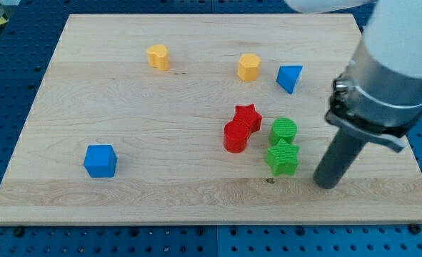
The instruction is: Move the green star bottom diagonally to the red star
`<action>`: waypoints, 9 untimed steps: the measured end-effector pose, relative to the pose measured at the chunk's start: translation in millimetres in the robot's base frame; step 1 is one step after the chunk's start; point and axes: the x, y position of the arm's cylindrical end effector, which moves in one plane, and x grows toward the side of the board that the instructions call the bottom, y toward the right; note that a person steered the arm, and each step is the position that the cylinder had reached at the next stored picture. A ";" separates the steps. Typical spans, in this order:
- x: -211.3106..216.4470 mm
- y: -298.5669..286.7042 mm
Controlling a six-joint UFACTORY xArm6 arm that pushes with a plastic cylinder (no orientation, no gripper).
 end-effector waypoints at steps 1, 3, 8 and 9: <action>0.5 -28.3; -4.9 -15.9; -31.1 -29.7; -31.1 -29.7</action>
